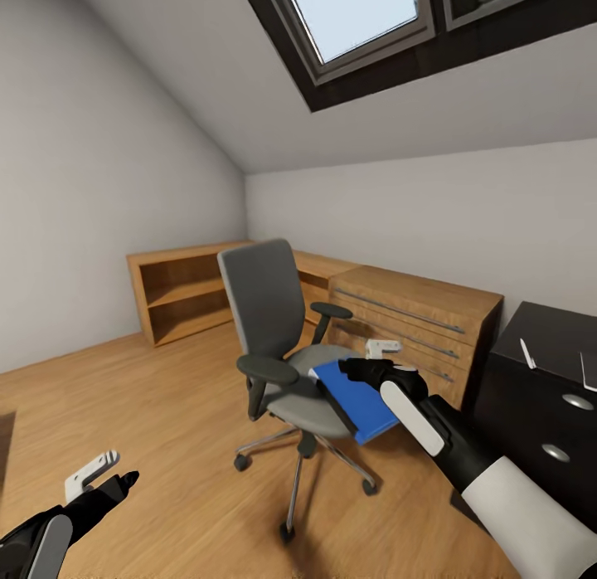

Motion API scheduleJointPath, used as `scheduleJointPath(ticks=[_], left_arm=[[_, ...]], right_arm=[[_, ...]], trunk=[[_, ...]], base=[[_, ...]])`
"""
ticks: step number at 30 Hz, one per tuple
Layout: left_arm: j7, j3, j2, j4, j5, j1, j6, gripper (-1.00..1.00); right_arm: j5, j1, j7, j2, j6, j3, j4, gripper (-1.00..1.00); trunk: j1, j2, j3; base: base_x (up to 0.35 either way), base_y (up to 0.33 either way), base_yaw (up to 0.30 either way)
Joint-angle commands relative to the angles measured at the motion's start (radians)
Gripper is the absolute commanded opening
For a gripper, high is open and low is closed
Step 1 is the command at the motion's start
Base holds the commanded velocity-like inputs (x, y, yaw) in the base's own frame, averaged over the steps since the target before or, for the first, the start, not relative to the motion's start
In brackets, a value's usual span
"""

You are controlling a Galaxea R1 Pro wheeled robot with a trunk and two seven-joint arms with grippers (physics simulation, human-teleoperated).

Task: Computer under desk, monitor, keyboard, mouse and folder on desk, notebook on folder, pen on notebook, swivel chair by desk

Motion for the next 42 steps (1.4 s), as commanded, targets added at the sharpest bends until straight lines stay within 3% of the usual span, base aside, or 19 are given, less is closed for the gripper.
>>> scheduleJointPath(ticks=[1,14,25,42], left_arm=[[0.008,0.000,0.000,-0.001,0.011,-0.001,0.005,1.00],[0.008,0.000,0.000,-0.001,0.010,-0.001,0.005,1.00],[0.009,-0.001,-0.001,-0.003,0.009,-0.001,0.005,1.00],[0.009,-0.001,0.000,-0.003,0.009,-0.001,0.005,1.00]], right_arm=[[-0.010,-0.001,-0.010,-0.001,0.000,0.003,-0.002,1.00],[-0.010,-0.001,-0.010,-0.001,0.000,0.003,-0.002,1.00],[-0.011,-0.001,-0.010,-0.003,0.000,0.003,-0.002,1.00],[-0.012,0.006,-0.009,-0.002,-0.002,0.003,-0.002,1.00]], trunk=[[0.000,-0.001,-0.003],[0.000,-0.001,-0.024],[0.000,-0.001,-0.038],[0.000,-0.001,-0.036]], base=[[-0.119,0.000,0.000],[-0.260,0.000,0.000],[-0.043,0.000,-0.029],[-0.001,0.000,-0.245]])
